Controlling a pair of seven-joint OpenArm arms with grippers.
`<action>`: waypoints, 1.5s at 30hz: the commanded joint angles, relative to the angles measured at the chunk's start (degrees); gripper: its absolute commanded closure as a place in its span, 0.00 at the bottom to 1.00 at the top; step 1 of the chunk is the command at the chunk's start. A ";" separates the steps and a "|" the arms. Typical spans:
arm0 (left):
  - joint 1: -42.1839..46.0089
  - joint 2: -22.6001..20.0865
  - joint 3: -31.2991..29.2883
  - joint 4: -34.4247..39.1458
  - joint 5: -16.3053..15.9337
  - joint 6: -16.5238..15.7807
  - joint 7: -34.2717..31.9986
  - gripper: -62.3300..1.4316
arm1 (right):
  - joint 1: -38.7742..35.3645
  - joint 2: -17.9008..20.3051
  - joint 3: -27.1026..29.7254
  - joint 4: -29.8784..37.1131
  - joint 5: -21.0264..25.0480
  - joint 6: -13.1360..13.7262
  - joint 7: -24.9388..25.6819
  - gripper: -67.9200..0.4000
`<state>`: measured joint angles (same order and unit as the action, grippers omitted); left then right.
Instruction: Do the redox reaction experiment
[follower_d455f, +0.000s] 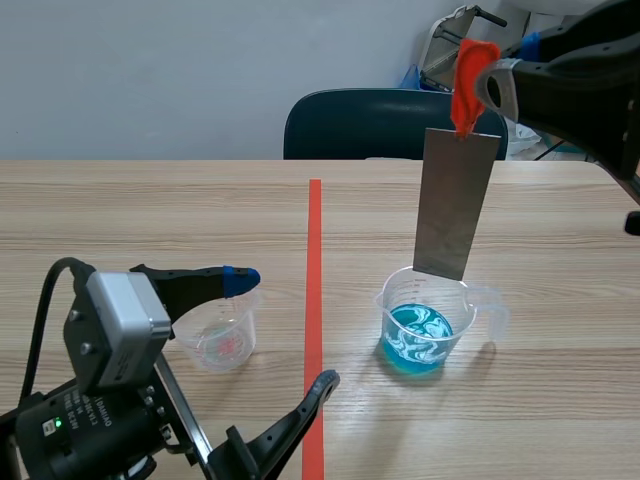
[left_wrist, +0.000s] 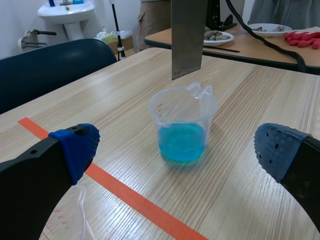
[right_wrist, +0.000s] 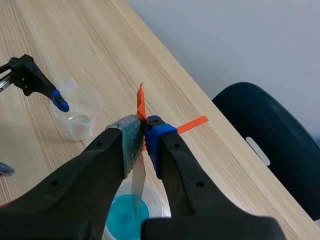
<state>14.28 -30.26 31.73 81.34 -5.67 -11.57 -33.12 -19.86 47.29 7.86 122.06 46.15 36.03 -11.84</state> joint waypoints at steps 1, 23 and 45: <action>0.98 0.02 -0.44 2.32 -0.48 -0.07 -0.94 0.00 | 0.81 0.13 0.13 0.39 1.01 -0.15 1.09 0.99; 3.78 -0.39 -1.16 4.24 2.32 0.33 -0.28 0.00 | 0.81 -0.02 0.13 0.39 1.01 -0.15 1.09 0.99; 3.78 -0.24 -1.16 4.24 2.32 0.33 -0.28 0.00 | 0.81 0.00 0.13 0.39 0.98 -0.15 1.07 0.99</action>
<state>18.24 -30.79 30.72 84.97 -2.83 -11.33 -32.67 -19.86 47.27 7.86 122.06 46.15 36.03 -11.84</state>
